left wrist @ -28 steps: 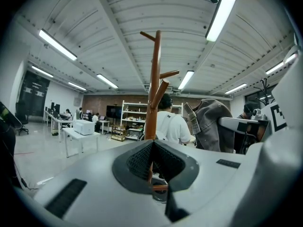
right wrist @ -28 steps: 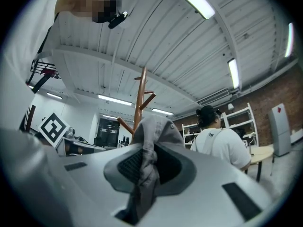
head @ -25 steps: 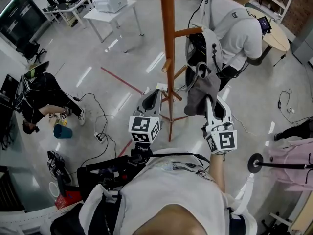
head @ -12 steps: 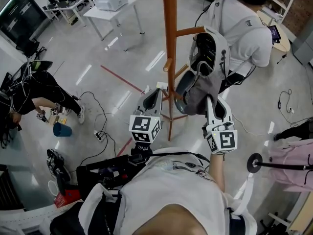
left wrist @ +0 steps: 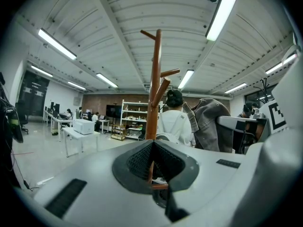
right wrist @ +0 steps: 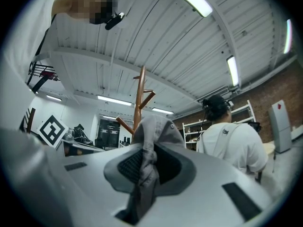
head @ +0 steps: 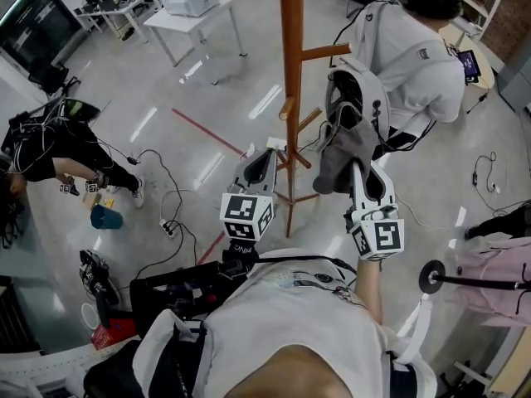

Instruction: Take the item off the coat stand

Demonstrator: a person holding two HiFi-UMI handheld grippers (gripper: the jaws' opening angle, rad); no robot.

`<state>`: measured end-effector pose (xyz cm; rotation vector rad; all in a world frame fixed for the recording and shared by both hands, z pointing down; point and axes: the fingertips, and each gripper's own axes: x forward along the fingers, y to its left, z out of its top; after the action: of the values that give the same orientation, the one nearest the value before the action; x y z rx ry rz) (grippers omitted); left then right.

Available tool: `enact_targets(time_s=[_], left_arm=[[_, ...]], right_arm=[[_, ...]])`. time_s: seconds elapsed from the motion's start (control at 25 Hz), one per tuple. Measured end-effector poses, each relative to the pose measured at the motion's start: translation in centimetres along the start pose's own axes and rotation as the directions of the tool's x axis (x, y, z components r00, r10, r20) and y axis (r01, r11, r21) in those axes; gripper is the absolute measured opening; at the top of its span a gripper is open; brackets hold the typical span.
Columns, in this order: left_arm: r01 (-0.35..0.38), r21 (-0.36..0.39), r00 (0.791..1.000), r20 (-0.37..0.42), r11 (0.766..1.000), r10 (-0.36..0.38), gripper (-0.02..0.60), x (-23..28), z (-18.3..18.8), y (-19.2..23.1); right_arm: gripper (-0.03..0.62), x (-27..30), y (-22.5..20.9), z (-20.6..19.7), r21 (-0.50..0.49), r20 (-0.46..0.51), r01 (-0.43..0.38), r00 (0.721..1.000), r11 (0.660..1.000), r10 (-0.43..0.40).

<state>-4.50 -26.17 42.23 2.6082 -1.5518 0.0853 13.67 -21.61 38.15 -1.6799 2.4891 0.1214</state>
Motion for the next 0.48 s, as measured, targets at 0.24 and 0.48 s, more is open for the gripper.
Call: enact_targets(time_s=[0.24, 0.48], left_arm=[[0.003, 0.006, 1.000, 0.003, 1.000, -0.003, 0.003, -0.01, 0.31, -0.08], [0.003, 0.003, 1.000, -0.001, 1.000, -0.003, 0.003, -0.06, 0.25, -0.10]], right_arm=[[0.046, 0.10, -0.01, 0.09, 0.001, 0.002, 0.003, 1.000, 1.000, -0.003], [0.045, 0.03, -0.05, 0.02, 0.004, -0.005, 0.009, 1.000, 1.000, -0.009]])
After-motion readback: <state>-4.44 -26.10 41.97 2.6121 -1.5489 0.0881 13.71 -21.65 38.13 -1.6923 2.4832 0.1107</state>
